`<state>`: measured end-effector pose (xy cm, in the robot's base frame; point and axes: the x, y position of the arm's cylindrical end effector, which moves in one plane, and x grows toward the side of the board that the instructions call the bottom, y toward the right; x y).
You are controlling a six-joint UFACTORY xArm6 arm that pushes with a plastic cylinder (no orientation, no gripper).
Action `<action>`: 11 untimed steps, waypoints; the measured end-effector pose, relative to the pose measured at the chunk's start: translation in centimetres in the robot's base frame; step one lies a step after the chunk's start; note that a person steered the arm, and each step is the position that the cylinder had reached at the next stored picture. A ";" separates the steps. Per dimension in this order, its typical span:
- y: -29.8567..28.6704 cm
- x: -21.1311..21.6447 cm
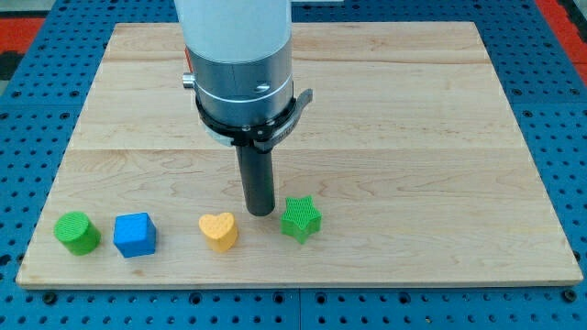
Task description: Push the yellow hexagon to the right of the red star
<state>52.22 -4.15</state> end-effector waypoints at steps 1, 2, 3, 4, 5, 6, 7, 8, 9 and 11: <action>0.1 -2.3; 5.9 -1.9; 6.2 -0.5; 6.2 0.8; 6.3 -0.6; 8.3 -4.3; 10.3 -12.5; 12.5 -22.8; 12.3 -30.8; 3.1 -32.9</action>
